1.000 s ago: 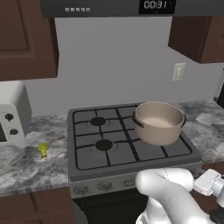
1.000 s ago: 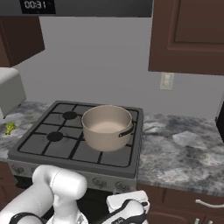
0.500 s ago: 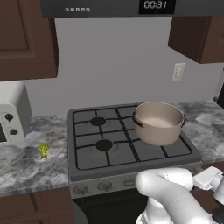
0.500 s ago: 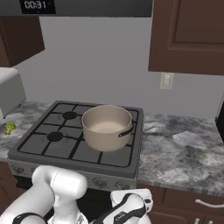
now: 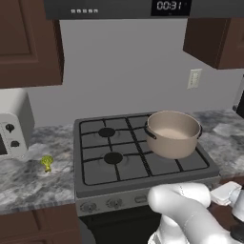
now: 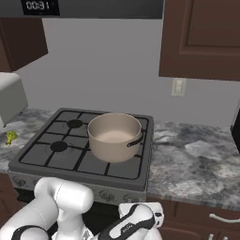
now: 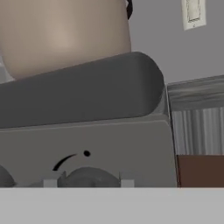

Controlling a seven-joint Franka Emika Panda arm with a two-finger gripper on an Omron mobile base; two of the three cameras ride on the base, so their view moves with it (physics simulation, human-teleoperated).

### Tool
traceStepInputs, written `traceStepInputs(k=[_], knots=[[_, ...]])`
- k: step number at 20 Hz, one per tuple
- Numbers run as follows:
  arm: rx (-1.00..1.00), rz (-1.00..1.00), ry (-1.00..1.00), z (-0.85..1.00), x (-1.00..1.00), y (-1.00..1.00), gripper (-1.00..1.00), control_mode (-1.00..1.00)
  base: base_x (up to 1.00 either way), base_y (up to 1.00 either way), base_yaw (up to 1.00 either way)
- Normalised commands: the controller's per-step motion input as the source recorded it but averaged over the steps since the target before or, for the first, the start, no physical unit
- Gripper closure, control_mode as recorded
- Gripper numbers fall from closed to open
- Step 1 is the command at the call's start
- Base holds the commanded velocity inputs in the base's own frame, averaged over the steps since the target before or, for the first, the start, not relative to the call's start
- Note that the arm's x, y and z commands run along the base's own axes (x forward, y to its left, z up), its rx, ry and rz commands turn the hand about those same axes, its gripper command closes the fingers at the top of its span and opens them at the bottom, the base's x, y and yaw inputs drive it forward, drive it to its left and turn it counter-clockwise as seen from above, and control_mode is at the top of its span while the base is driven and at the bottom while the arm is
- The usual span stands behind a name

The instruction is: Turn on the burner for the pot on the stove. Wait thirty seconds for the pot to heat up. Then add the broccoli to the pot.

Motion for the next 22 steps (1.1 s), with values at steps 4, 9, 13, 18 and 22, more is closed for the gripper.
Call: traceStepInputs(k=[4,9,13,18,22], knots=[[0.0,-0.01,0.0,-0.3,0.0,0.64,1.0,-1.0,0.0,0.0,0.0],[-0.05,0.01,0.0,-0.12,0.0,0.53,1.0,-1.0,0.0,0.0,0.0],[-0.15,0.15,0.0,-0.08,0.01,0.28,1.0,-1.0,0.0,0.0,0.0],[-0.21,0.29,0.0,-0.2,0.0,0.19,1.0,-1.0,0.0,0.0,0.0],[-0.25,0.38,0.0,-0.19,0.0,0.18,1.0,-1.0,0.0,0.0,0.0]])
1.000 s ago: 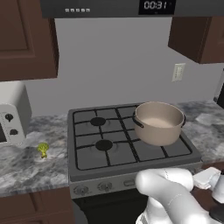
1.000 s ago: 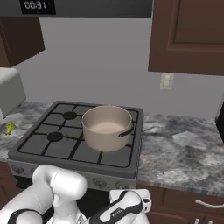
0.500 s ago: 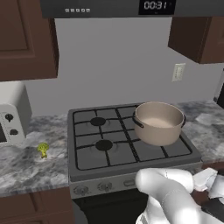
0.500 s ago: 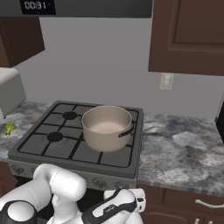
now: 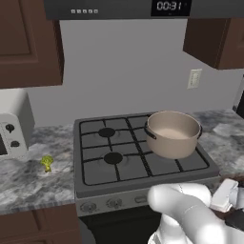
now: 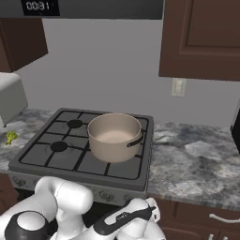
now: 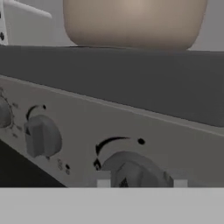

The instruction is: Turn on the burner for the pot on the stove. Wait thirty seconds for the pot to heat up. Then add the broccoli to the pot.

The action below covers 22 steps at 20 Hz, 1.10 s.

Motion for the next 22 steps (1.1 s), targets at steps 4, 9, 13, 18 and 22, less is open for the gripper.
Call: traceStepInputs(k=[4,9,13,18,22], knots=[[-0.27,0.4,-0.05,-0.19,0.0,0.43,1.0,-1.0,0.0,0.0,0.0],[-0.29,0.36,-0.22,-0.06,-0.01,0.67,1.0,-1.0,0.0,0.0,0.0],[-0.32,0.27,-0.31,0.0,-0.11,0.96,1.0,-1.0,0.0,0.0,0.0],[-0.32,0.23,-0.34,0.0,-0.05,0.93,1.0,-1.0,0.0,0.0,0.0],[-0.24,0.27,-0.26,0.0,0.0,1.0,1.0,-1.0,0.0,0.0,0.0]])
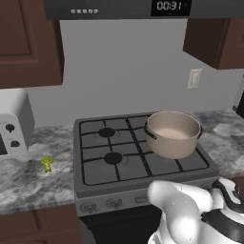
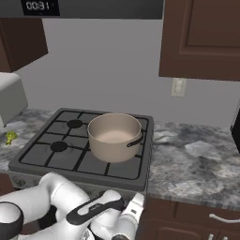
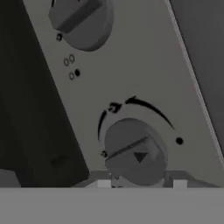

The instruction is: Turn on the burner for the pot on the stove. Wait thirty seconds for the pot to heat up. Then add the broccoli to the pot.

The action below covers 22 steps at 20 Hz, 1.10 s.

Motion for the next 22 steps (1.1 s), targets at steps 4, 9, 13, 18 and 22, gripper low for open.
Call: traceStepInputs(k=[4,9,13,18,22], knots=[[-0.1,0.38,-0.09,0.0,0.0,1.0,1.0,-1.0,0.0,0.0,0.0],[-0.03,0.49,-0.02,0.0,0.08,0.99,1.0,-1.0,0.0,0.0,0.0],[-0.06,0.54,-0.04,0.0,0.16,0.9,1.0,-1.0,0.0,0.0,0.0],[-0.08,0.48,-0.01,0.22,0.0,0.35,1.0,-1.0,0.0,0.0,0.0],[-0.02,0.22,0.0,0.95,-0.32,-0.09,1.0,-1.0,0.0,0.0,0.0]])
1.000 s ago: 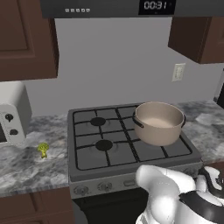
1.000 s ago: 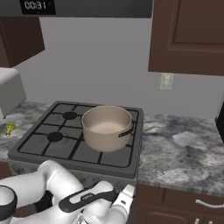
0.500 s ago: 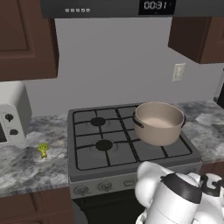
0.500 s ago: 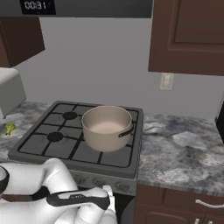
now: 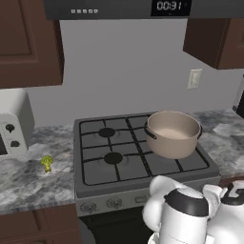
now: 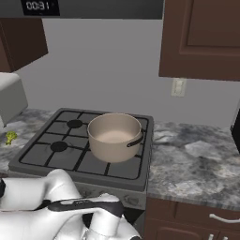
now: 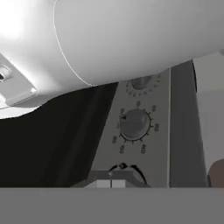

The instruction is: Turn on the burner for the pot on the stove. Wait thirty seconds for the pot to heat up. Then add the broccoli to the pot.

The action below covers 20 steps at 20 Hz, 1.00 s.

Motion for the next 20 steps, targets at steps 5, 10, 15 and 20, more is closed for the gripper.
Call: traceStepInputs(k=[5,10,15,20], knots=[[-0.1,0.02,-0.01,1.0,-0.33,-0.36,1.0,-1.0,0.0,0.0,0.0],[-0.11,0.0,-0.04,1.0,-0.14,-0.08,1.0,-1.0,0.0,0.0,0.0],[-0.01,0.0,-0.01,1.0,0.07,0.11,1.0,-1.0,0.0,0.0,0.0],[-0.01,0.0,0.03,0.78,0.13,0.48,1.0,-1.0,0.0,0.0,0.0]])
